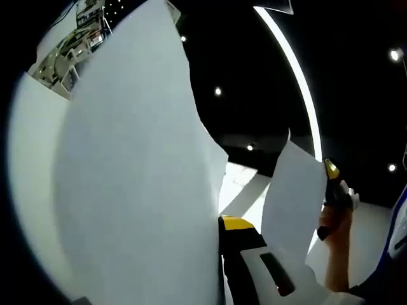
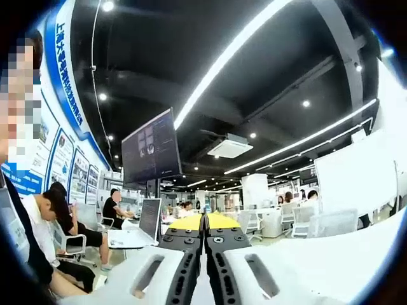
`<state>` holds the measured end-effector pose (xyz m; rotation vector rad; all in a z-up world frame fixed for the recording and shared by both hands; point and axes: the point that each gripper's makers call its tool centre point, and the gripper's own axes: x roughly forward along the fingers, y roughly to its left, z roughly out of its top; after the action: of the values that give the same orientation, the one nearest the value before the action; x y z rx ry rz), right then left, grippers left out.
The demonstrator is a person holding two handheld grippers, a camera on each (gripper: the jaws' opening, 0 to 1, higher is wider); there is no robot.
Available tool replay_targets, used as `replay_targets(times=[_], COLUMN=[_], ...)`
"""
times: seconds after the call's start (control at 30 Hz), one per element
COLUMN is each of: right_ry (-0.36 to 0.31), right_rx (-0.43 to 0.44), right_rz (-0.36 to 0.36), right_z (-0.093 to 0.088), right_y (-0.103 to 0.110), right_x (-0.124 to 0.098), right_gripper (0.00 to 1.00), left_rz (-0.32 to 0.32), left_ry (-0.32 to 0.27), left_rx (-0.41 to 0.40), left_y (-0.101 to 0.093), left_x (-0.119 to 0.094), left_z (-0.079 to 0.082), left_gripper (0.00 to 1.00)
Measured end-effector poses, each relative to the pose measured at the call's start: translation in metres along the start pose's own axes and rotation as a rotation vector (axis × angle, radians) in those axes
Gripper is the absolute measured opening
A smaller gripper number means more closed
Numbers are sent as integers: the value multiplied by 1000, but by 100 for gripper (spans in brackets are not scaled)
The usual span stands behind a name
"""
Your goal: Organize the stack of printing papers by aligning and flattening the scattered papers on the table
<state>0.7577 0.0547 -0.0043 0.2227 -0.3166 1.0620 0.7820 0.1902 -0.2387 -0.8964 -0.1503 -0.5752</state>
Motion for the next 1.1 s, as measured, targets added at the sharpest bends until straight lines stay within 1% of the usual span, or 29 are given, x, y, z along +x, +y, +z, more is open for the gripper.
replay_targets(times=[0.2,0.63,1.1], right_ry=[-9,-2,2], right_rx=[9,21,95], right_rz=[5,10,14], right_z=[0,-6,-18], right_y=[0,-5,-21], right_x=[1,4,10], right_gripper=[0,0,0], left_rz=[1,-3,-3], left_ry=[1,15,28], left_rx=[2,28,62], left_y=[-2,-4,-4], left_x=[1,2,3], left_z=[0,-3,-5], left_gripper=[6,6,7])
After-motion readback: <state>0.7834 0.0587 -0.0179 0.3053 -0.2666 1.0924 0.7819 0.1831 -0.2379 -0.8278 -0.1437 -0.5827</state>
